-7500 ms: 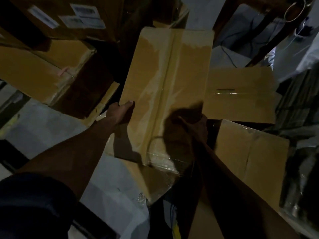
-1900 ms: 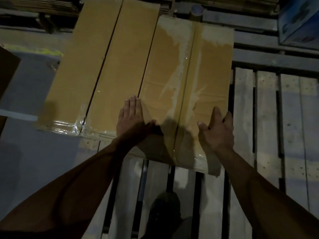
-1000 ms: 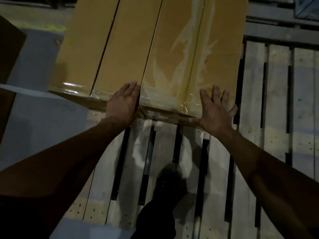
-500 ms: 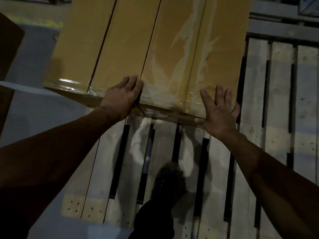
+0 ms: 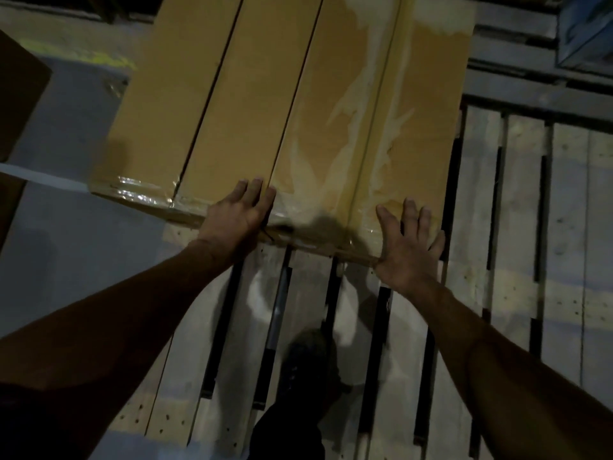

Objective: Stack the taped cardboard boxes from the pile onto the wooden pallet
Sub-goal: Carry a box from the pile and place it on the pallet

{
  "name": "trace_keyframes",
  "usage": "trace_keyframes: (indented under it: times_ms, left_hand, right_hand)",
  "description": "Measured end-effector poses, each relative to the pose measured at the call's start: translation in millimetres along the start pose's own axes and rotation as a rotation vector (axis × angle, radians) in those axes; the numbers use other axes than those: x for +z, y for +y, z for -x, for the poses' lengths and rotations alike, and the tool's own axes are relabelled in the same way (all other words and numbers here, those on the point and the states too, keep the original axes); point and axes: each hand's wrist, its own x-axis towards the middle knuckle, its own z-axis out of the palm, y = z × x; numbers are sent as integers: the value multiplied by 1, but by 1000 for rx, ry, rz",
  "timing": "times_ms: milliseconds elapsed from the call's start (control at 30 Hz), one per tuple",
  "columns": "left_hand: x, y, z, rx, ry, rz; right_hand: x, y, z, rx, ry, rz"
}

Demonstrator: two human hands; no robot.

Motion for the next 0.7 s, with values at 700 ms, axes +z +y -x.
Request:
trace_keyframes:
  times_ms: [700]
  left_hand:
    - [-138,21,-152,-167,-51,268]
  right_hand:
    - [-209,10,-149,424,21,-979]
